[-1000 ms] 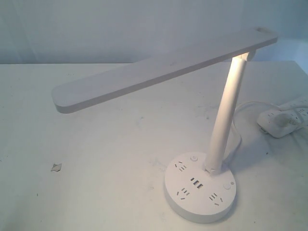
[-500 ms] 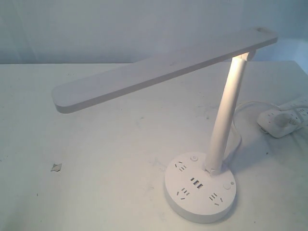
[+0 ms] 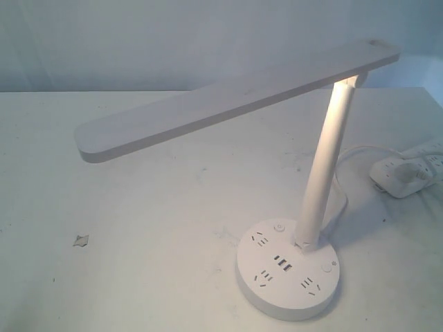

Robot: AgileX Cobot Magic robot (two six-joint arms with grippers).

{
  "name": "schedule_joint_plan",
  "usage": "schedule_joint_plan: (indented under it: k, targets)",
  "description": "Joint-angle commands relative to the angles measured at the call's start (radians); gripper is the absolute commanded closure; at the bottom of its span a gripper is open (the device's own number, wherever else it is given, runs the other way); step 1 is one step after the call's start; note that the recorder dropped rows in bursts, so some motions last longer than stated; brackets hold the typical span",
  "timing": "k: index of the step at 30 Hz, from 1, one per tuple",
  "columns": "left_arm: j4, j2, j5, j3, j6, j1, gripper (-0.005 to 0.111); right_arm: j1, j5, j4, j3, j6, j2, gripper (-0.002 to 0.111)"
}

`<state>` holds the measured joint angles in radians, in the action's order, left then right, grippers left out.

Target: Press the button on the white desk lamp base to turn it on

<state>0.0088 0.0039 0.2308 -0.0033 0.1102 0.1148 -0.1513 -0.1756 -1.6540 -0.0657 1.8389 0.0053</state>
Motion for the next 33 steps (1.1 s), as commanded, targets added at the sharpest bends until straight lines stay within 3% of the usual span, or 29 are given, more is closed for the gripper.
schedule_joint_plan:
  k: [1,7,10,18,24,25,26,29,33]
  targets:
    - [-0.001,-0.004,0.001,0.003,-0.001,0.001,0.107,-0.007,-0.042,0.001,0.008,0.005,-0.005,0.108]
    - [-0.001,-0.004,0.001,0.003,-0.001,0.001,0.107,-0.007,-0.029,0.005,0.008,-0.039,-0.005,0.108]
    - [-0.001,-0.004,0.001,0.003,-0.001,0.001,0.107,-0.007,-0.002,0.104,0.008,-0.23,-0.005,0.108]
    - [-0.001,-0.004,0.001,0.003,-0.001,0.001,0.107,-0.007,-0.03,0.736,0.008,-1.037,-0.005,0.108]
    - [-0.001,-0.004,0.001,0.003,-0.001,0.001,0.107,-0.007,0.017,1.412,0.008,-1.643,-0.005,0.108]
    - [-0.001,-0.004,0.001,0.003,-0.001,0.001,0.107,-0.007,0.075,1.644,0.008,-1.827,-0.005,0.108]
    - [-0.001,-0.004,0.001,0.003,-0.001,0.001,0.107,-0.007,0.111,1.72,0.008,-1.886,-0.005,0.108]
    - [-0.001,-0.004,0.001,0.003,-0.001,0.001,0.107,-0.007,0.371,1.751,0.008,-2.018,-0.005,0.108]
    - [-0.001,-0.004,0.001,0.003,-0.001,0.001,0.107,-0.007,0.485,1.751,0.008,-2.015,-0.005,0.108]
